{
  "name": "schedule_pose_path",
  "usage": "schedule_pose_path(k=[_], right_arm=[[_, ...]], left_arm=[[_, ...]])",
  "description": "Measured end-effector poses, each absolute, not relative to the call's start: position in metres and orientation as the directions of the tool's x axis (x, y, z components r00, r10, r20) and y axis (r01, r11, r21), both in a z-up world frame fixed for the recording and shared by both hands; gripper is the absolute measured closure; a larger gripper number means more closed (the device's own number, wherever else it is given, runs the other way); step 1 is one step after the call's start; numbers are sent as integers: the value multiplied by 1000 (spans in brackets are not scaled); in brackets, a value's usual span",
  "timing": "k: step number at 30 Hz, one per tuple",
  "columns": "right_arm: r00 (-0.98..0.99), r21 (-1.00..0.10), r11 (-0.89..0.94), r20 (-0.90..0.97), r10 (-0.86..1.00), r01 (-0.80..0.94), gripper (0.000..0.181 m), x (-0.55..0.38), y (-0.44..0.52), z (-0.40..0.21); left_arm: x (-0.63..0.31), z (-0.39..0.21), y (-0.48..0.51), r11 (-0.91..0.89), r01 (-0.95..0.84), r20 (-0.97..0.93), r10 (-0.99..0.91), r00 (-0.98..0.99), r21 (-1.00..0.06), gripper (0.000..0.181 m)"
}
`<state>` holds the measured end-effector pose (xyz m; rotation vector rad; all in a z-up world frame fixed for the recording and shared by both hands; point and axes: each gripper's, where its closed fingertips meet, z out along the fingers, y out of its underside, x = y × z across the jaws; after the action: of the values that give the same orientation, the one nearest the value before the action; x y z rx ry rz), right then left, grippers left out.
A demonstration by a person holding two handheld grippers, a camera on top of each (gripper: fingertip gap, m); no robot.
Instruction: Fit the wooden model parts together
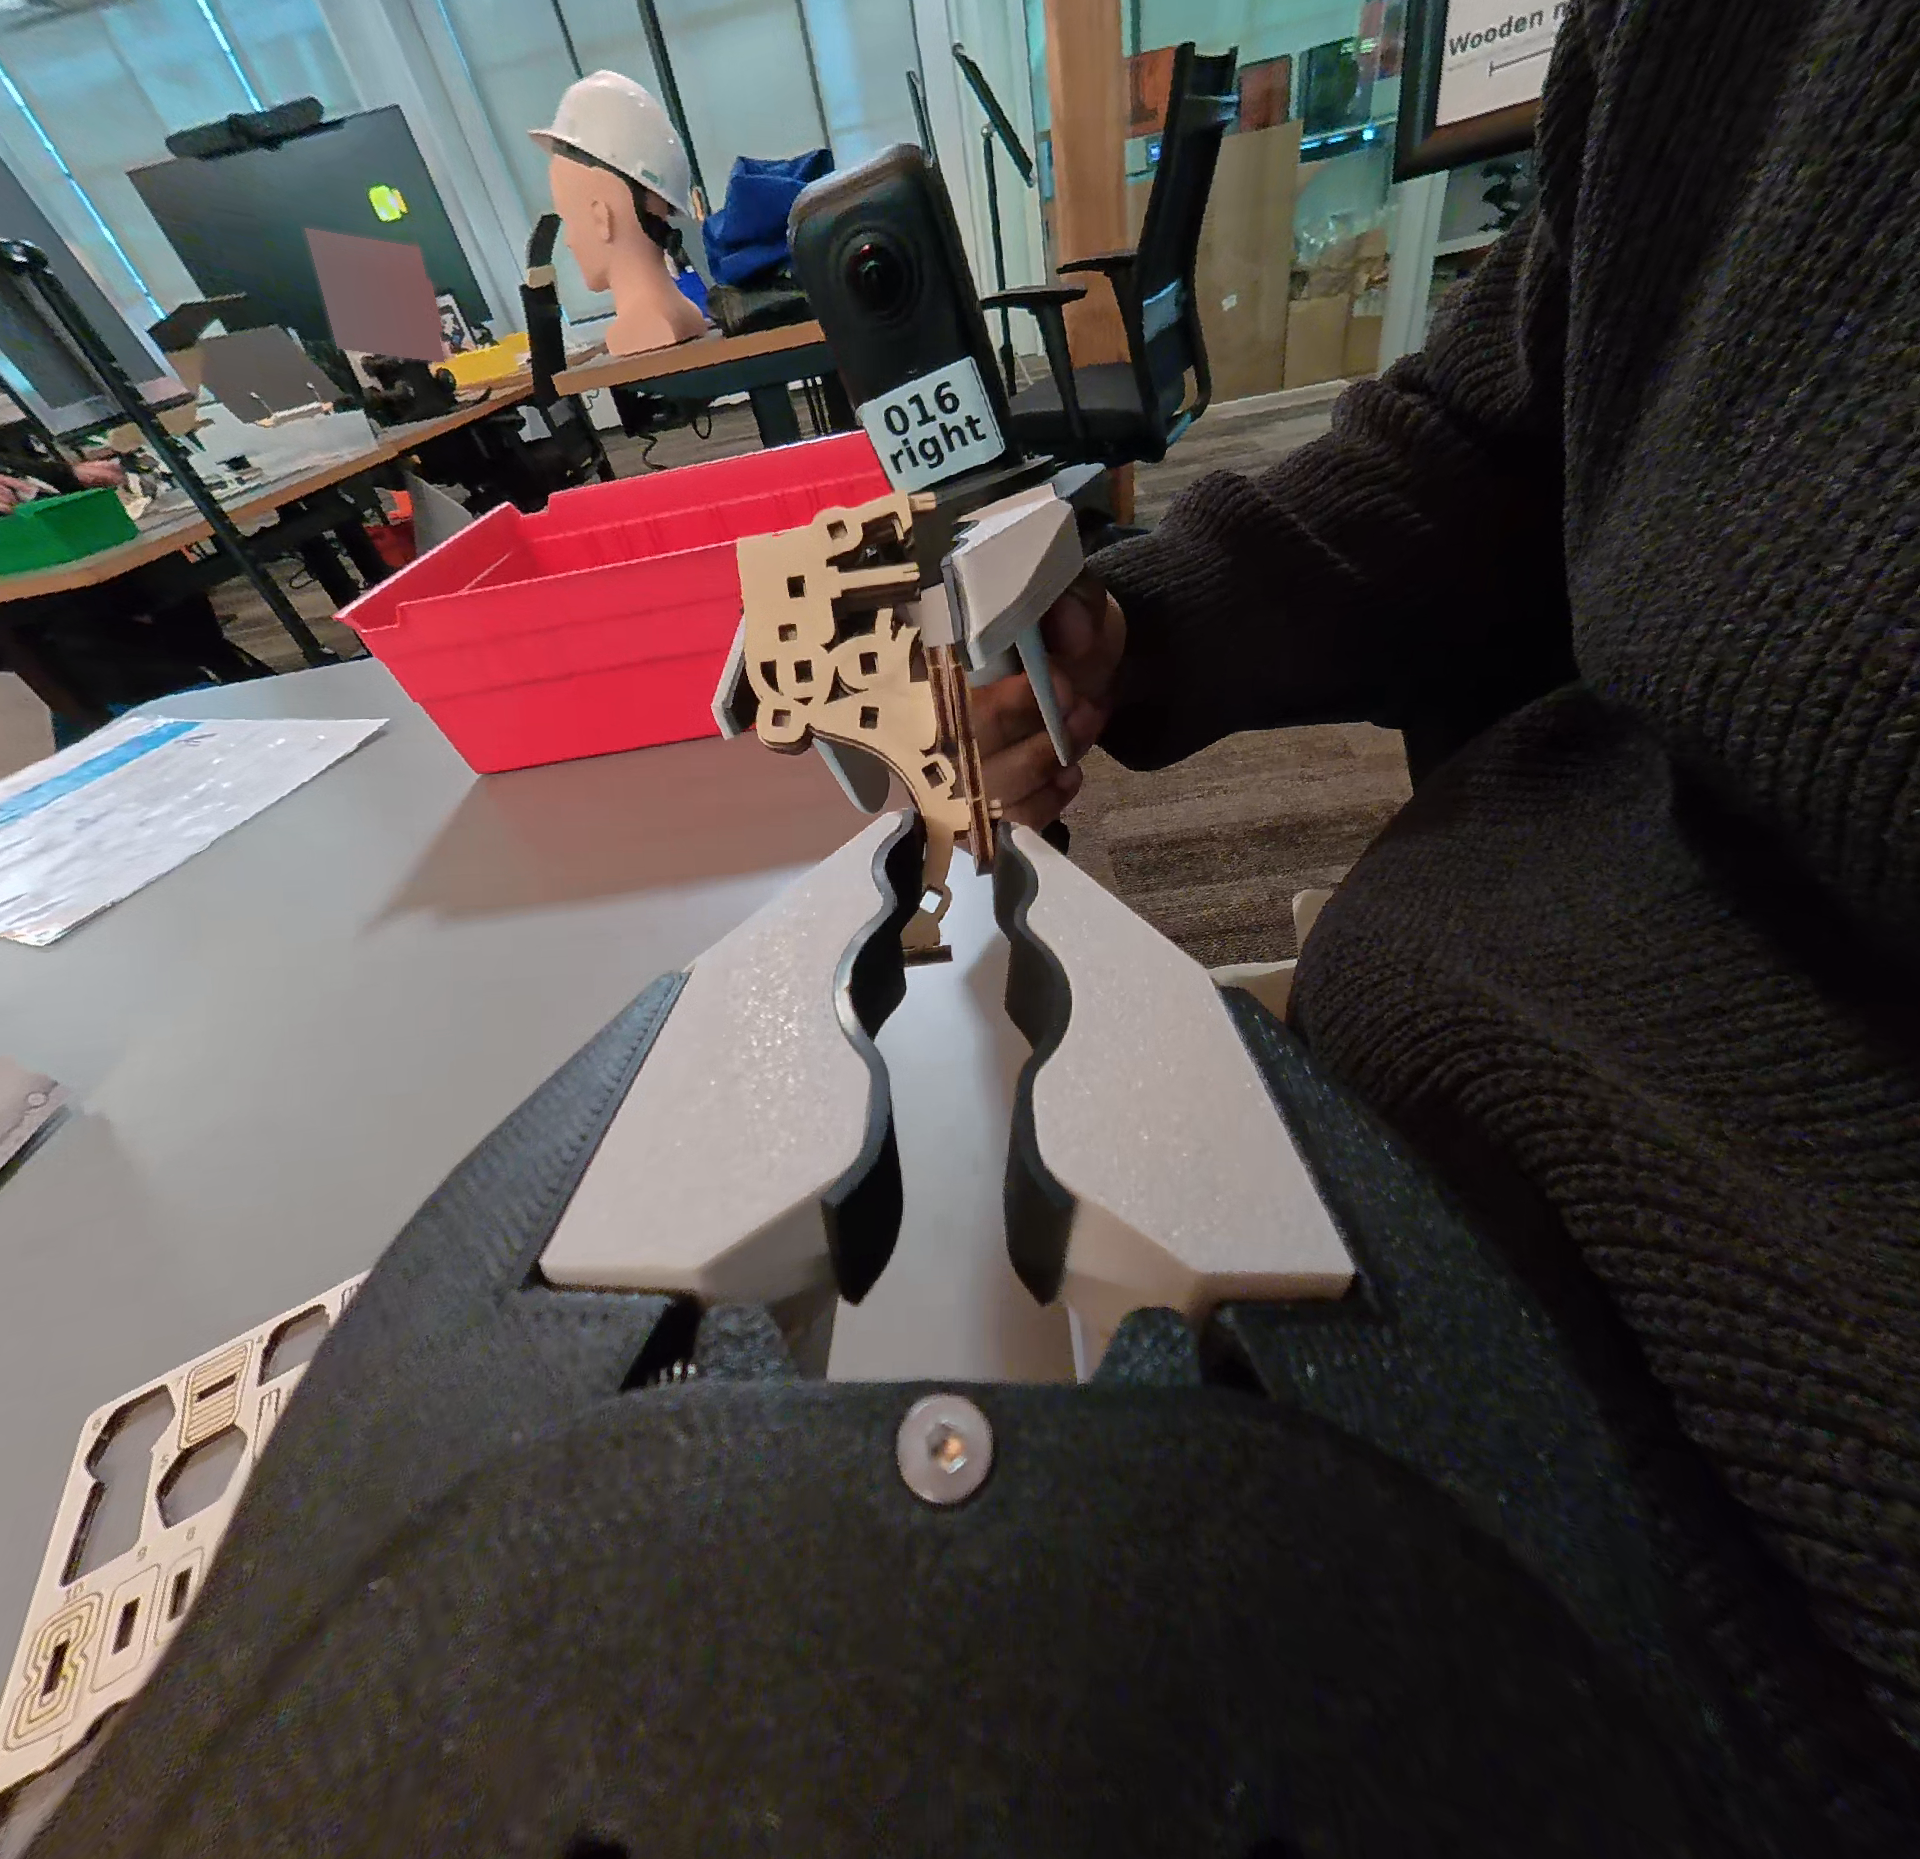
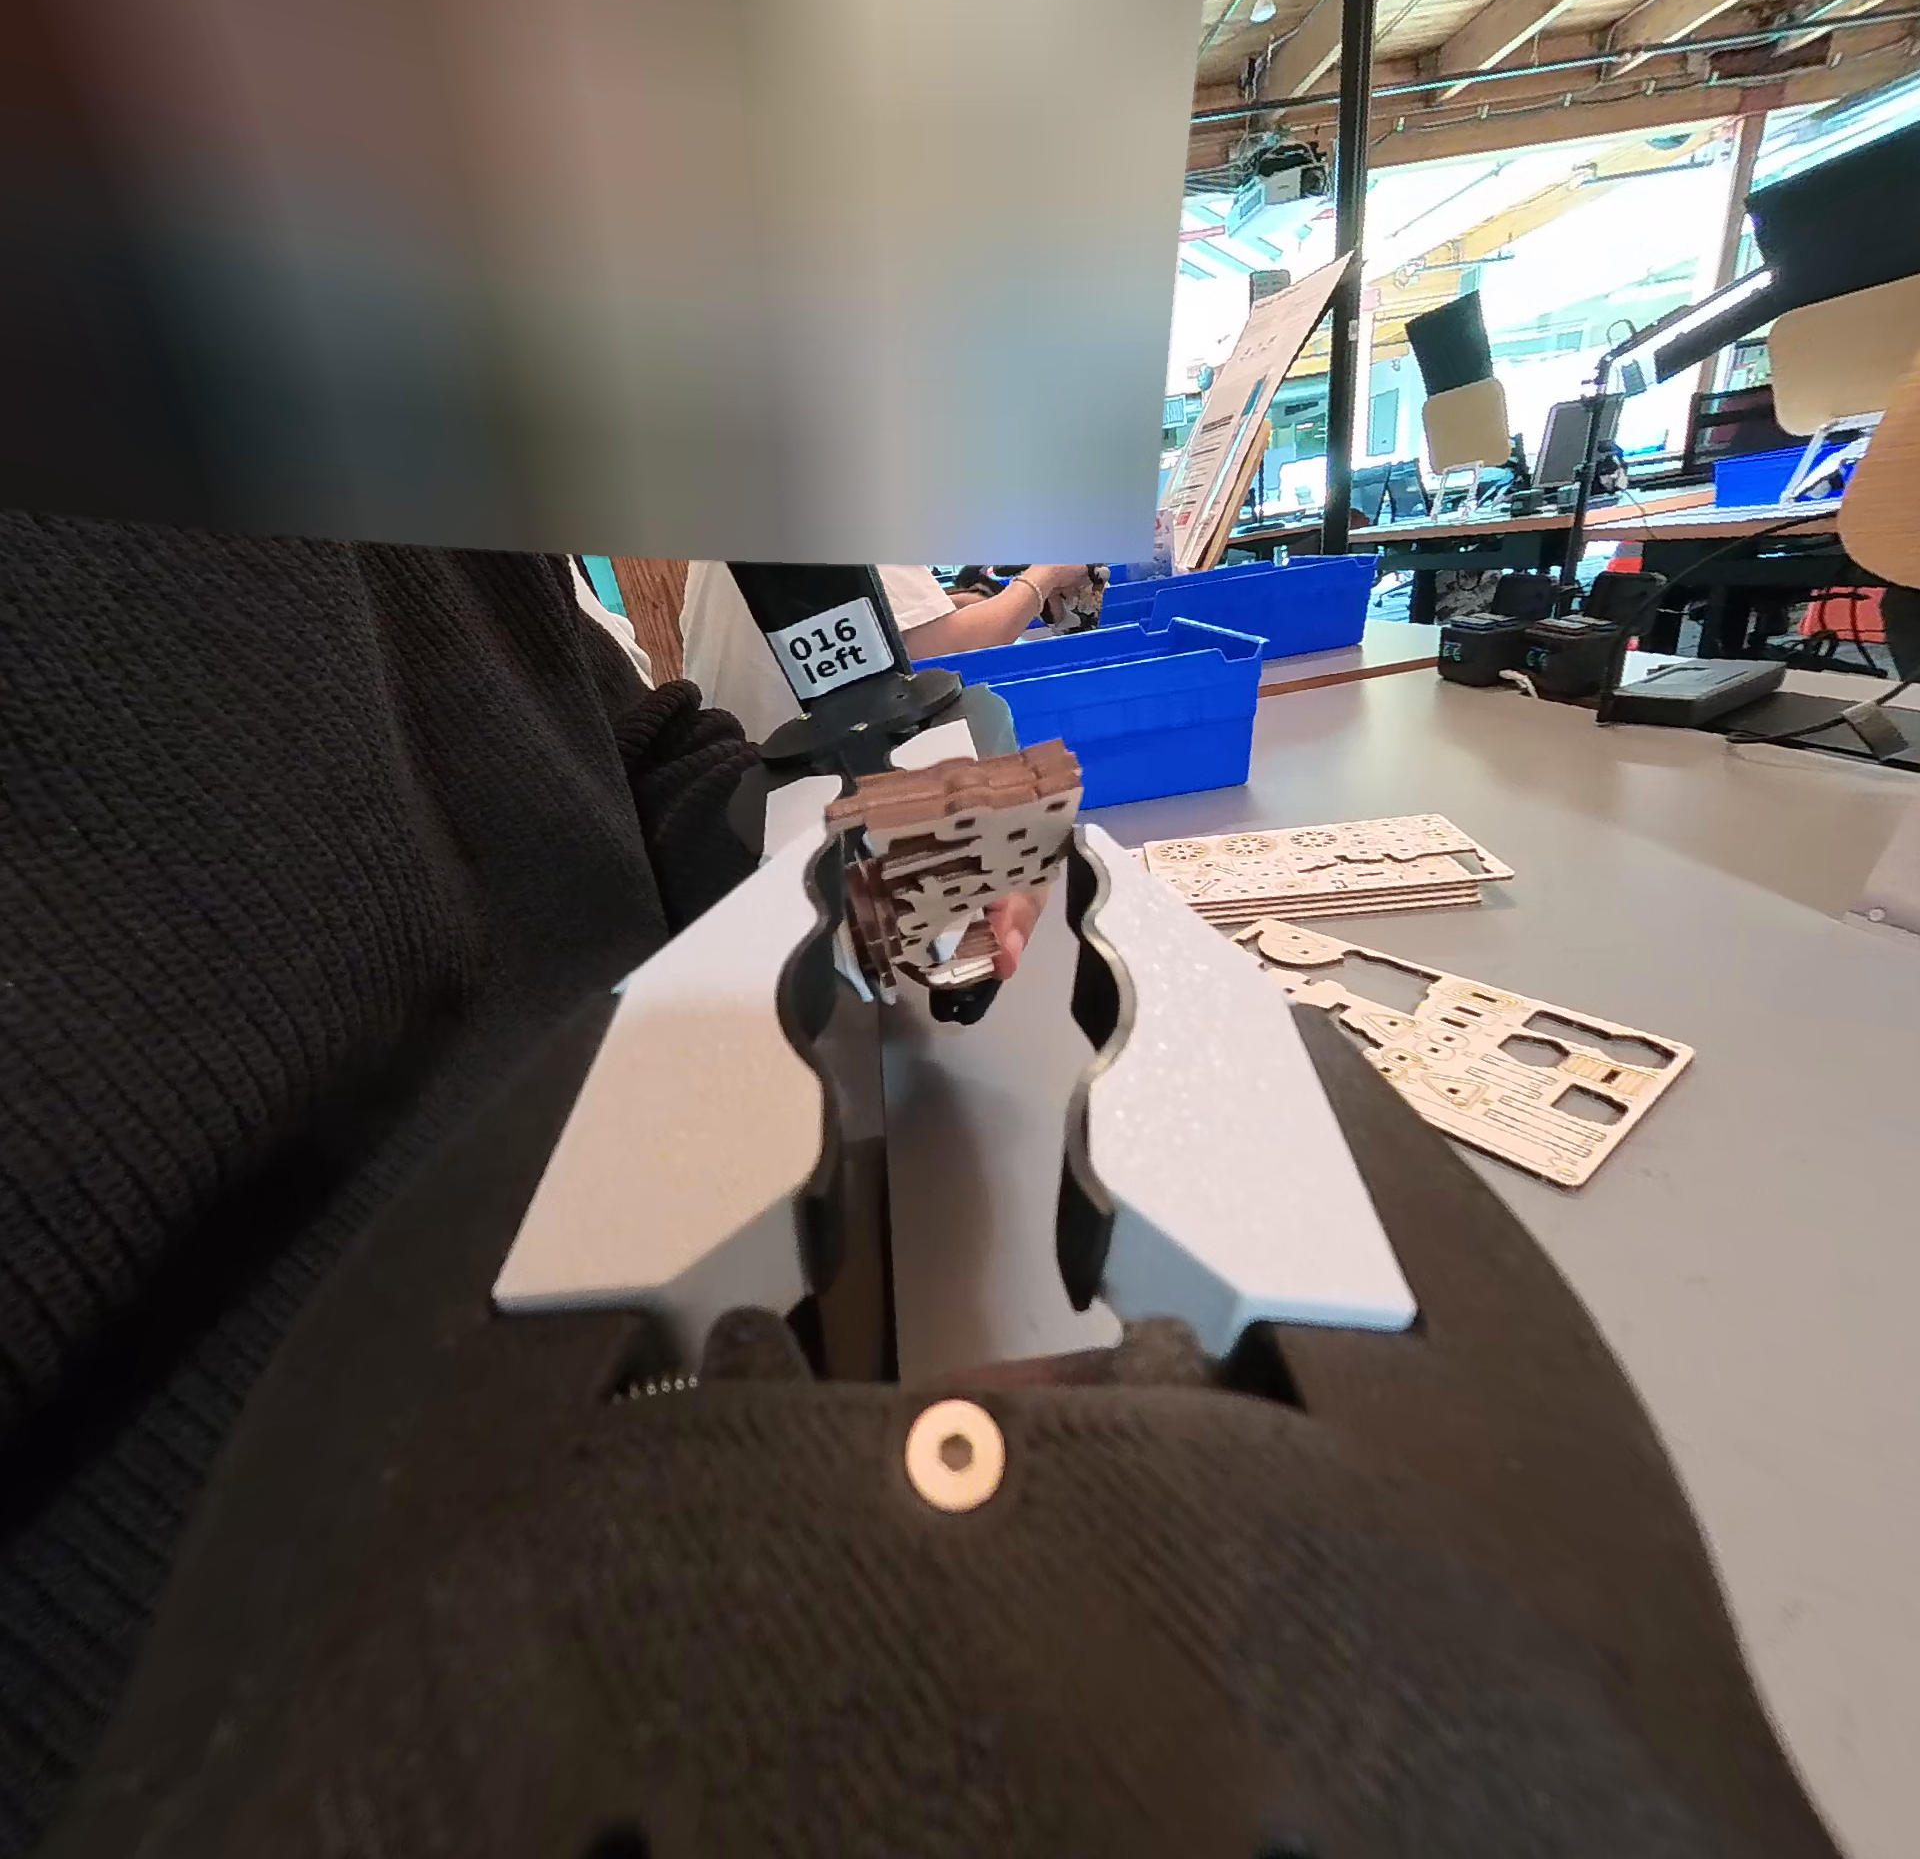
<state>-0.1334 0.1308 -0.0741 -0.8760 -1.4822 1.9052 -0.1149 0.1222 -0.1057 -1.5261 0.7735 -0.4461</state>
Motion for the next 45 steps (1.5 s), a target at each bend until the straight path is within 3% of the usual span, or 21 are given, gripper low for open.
schedule_pose_path(k=[11, 25, 35, 45], right_arm=[[-614, -973, -227, -157, 774, -38, 139, -135, 132, -76], [-608, -972, -233, -160, 778, -42, 141, -137, 133, -76], [-602, -977, -205, -135, 787, -50, 135, -136, 132, -77], [-572, -974, -219, -145, 808, -62, 132, -137, 141, -73]], left_arm=[[-115, -106, 121, 31, -161, -135, -707, 695, -986, 156], [-120, -102, 124, 31, -136, -120, -690, 713, -990, 169], [-126, -95, 125, 145, -254, -289, -606, 741, -956, 169], [-139, -105, 136, 119, -367, -372, -525, 765, -923, 169]])
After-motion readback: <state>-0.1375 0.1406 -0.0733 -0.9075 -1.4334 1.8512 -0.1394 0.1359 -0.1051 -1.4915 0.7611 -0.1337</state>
